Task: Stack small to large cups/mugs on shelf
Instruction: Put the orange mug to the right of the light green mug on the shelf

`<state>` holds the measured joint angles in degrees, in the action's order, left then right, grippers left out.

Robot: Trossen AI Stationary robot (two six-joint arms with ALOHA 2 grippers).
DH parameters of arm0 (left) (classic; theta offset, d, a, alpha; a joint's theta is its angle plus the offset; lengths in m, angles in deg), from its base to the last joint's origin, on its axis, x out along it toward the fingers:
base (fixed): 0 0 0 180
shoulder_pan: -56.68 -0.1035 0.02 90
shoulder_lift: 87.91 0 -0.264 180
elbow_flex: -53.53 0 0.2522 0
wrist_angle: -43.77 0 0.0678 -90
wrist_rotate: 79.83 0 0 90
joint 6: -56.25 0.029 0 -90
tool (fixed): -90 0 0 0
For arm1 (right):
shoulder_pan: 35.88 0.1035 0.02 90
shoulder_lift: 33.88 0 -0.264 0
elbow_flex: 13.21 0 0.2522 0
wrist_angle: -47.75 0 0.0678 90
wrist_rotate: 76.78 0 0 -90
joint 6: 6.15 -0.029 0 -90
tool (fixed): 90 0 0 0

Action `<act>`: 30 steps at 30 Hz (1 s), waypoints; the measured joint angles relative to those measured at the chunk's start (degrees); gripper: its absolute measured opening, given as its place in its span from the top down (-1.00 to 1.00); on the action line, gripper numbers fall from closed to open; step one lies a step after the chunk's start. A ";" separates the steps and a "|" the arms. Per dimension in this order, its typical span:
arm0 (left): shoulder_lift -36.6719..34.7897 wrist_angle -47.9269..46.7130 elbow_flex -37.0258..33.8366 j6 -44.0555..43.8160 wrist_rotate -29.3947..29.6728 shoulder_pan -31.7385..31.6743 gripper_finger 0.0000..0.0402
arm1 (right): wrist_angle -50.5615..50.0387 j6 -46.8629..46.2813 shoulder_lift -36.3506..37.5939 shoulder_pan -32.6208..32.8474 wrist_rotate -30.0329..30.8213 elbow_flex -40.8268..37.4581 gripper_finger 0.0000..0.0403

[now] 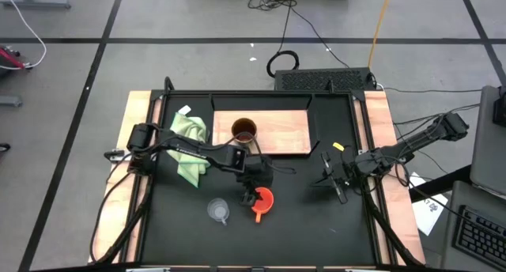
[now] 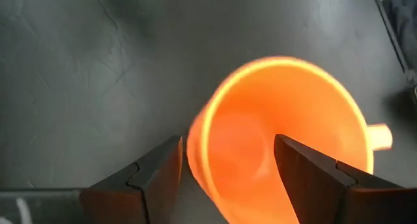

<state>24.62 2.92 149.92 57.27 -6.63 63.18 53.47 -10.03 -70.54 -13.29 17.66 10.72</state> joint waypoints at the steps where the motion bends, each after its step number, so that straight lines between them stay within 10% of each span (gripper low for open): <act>1: 0.02 0.07 0.00 0.00 0.02 -0.02 -0.22 | -0.06 0.00 0.00 0.01 0.01 0.00 1.00; 8: 0.09 0.22 -0.02 0.46 0.35 -0.09 -0.15 | -0.64 0.00 0.00 0.02 0.01 0.00 1.00; 30: 0.09 0.32 -0.02 1.00 0.59 -0.94 0.94 | -0.70 -0.63 0.00 0.00 -0.01 0.00 1.00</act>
<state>24.71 3.25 149.90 58.27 -6.04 62.24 52.78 -10.66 -70.54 -13.29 17.65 10.72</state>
